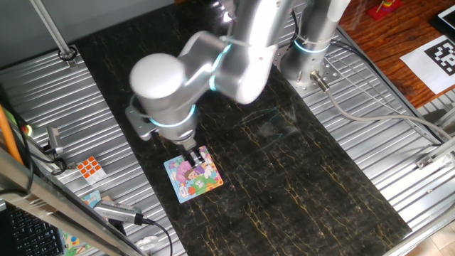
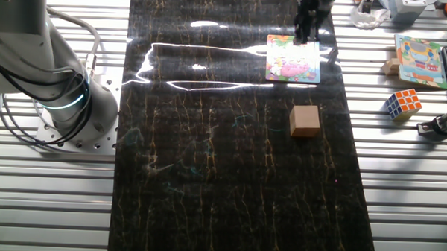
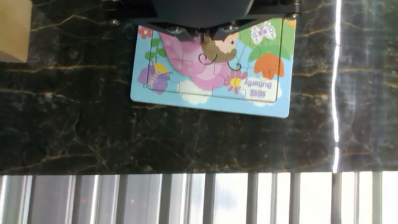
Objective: Assemble one piece of a puzzle
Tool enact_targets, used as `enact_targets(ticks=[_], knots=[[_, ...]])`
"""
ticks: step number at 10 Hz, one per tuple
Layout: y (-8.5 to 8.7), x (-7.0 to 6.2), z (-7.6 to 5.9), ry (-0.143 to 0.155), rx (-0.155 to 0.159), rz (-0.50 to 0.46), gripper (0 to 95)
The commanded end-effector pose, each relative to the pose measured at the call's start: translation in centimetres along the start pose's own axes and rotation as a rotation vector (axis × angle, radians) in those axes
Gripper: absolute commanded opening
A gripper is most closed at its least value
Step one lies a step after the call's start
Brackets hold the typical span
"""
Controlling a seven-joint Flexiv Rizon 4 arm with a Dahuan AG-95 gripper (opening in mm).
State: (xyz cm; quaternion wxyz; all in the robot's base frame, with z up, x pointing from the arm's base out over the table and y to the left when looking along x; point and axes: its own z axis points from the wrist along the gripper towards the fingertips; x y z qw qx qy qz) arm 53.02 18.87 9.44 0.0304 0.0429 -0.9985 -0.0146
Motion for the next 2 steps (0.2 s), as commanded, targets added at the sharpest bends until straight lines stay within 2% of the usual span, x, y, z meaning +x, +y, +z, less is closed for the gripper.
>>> enact_targets(ticks=[1, 2], knots=[[0.12, -0.08, -0.20, 0.016, -0.003, -0.017, 0.0], [0.13, -0.06, -0.24, 0.018, -0.003, -0.024, 0.0]])
